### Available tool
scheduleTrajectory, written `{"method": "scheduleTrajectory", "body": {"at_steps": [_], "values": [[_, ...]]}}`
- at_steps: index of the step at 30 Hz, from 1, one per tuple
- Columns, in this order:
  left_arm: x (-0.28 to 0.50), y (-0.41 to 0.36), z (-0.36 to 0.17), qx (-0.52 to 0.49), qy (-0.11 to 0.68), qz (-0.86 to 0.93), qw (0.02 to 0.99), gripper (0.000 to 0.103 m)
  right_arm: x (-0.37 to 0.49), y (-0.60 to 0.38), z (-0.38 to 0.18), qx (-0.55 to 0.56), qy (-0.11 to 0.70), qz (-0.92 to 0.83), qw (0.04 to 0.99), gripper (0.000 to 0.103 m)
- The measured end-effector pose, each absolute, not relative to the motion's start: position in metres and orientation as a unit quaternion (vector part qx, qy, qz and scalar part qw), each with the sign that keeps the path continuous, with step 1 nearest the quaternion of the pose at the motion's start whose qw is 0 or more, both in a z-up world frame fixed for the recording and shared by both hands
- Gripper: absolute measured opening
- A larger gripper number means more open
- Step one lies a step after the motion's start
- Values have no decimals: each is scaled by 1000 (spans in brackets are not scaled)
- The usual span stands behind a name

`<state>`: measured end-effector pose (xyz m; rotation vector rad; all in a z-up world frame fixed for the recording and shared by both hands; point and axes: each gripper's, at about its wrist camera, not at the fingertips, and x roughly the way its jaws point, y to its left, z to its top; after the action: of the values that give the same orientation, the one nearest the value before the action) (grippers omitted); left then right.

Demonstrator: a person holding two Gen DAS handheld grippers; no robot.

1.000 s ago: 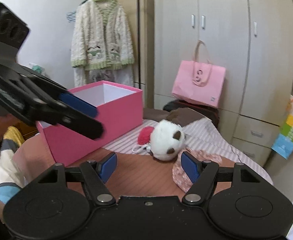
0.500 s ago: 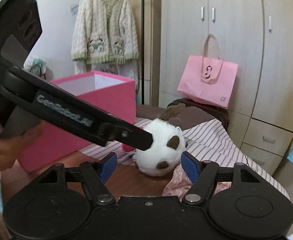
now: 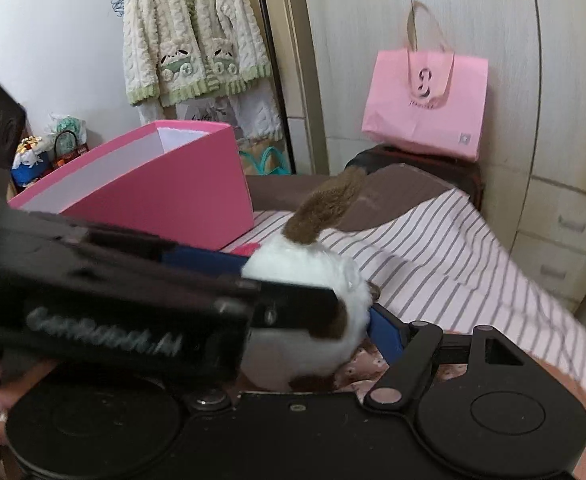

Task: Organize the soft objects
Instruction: 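Grasp the white plush toy with the left gripper and lift it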

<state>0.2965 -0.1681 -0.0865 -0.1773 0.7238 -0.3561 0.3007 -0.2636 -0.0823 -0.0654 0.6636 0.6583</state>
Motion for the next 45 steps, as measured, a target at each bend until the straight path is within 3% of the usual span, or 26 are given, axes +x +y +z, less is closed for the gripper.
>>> {"method": "scheduleTrajectory", "body": {"at_steps": [10, 31, 45], "values": [[284, -170, -84, -81, 355, -197, 910, 57, 275, -254, -81, -75, 288, 294, 908, 68], [212, -149, -49, -59, 329, -230, 914, 56, 203, -247, -45, -67, 262, 280, 921, 69], [161, -123, -48, -74, 348, -301, 885, 56, 142, -227, -37, -55, 288, 242, 925, 69]]}}
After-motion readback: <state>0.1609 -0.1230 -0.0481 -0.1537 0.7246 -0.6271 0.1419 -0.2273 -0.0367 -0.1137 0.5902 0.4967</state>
